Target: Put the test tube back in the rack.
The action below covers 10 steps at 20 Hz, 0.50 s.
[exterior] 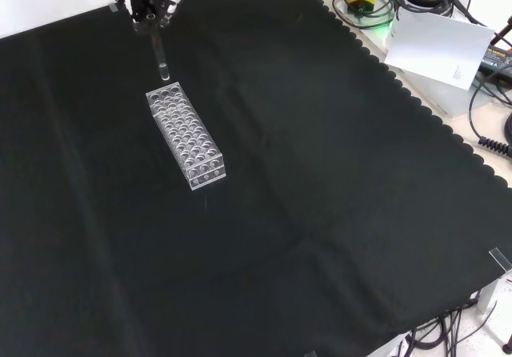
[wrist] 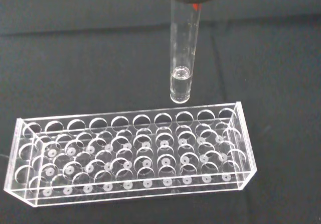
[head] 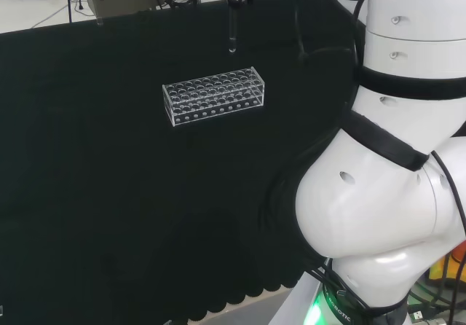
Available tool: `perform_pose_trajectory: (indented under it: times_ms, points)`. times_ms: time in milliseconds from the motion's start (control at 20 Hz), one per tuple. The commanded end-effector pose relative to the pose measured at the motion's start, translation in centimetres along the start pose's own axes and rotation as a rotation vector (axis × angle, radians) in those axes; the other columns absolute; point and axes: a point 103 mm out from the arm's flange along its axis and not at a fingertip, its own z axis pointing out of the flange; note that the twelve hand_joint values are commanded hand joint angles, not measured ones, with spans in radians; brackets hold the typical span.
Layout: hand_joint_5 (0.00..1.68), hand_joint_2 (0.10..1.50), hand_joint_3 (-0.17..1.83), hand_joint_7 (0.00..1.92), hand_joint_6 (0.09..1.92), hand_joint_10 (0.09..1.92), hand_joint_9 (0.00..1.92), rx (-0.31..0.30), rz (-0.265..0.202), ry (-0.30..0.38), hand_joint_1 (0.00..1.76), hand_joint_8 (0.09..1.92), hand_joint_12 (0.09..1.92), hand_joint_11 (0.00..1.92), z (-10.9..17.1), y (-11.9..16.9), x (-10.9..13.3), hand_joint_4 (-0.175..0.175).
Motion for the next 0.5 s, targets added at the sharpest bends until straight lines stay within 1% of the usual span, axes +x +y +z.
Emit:
perform_pose_trajectory:
  times_ms: [50, 500]
  points:
    - [1.32, 1.03, -0.17, 1.38, 0.32, 0.09, 1.45, 0.023, 0.007, -0.004, 1.42, 0.72, 1.2, 0.73, 1.5, 0.5, -0.9, -0.175]
    - [1.32, 1.03, -0.17, 1.38, 0.32, 0.09, 1.45, 0.055, 0.02, -0.005, 1.42, 0.72, 1.2, 0.73, 3.5, 1.1, -1.3, -0.175]
